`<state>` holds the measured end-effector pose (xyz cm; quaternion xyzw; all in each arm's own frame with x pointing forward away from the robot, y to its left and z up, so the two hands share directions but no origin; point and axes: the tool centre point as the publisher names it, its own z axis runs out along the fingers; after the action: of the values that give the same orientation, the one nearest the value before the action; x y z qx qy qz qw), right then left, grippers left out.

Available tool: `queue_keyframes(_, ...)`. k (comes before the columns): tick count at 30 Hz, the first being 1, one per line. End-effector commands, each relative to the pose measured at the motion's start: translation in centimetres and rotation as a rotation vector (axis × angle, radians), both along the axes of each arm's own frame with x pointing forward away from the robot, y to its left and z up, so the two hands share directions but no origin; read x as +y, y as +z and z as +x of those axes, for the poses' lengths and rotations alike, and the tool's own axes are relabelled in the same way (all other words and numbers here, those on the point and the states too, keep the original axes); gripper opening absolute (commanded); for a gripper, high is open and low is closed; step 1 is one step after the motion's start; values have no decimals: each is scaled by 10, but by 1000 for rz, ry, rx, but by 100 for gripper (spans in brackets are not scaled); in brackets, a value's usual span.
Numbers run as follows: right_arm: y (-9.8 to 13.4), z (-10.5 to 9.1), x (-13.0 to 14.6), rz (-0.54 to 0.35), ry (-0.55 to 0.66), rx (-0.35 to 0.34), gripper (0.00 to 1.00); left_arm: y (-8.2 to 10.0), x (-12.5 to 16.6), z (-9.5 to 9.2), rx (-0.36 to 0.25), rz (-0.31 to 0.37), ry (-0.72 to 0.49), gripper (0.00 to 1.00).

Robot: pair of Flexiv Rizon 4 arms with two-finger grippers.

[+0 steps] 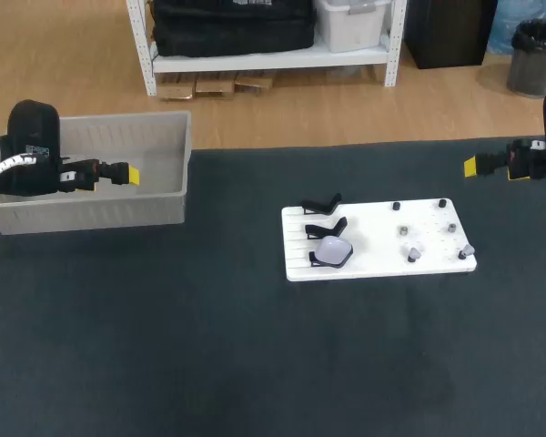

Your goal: Pick up each earbud case from the left stands, insert the matching earbuds, close the lid, and place the case in the box.

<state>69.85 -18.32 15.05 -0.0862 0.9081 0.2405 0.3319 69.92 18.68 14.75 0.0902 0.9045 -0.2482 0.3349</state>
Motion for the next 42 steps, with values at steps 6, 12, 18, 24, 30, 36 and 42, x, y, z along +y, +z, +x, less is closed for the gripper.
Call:
queue_keyframes(6, 0, 1, -1, 2, 4, 0, 100, 2, -2, 1, 9, 9, 5, 100)
queue_keyframes(12, 0, 1, -1, 2, 4, 0, 100, 2, -2, 1, 9, 9, 5, 100)
queue_keyframes(18, 0, 1, -1, 2, 4, 0, 100, 15, -17, -15, -398, -158, -413, 100)
queue_keyframes(24, 0, 1, -1, 2, 4, 0, 100, 25, -34, -37, -556, -203, -877, 100)
queue_keyframes(30, 0, 1, -1, 2, 4, 0, 100, 23, -45, -46, -530, -115, -1043, 100)
queue_keyframes(36, 0, 1, -1, 2, 4, 0, 100, 23, -45, -46, -530, -115, -1043, 100)
queue_keyframes(42, 0, 1, -1, 2, 4, 0, 100, 20, -55, -51, -545, -155, -1043, 100)
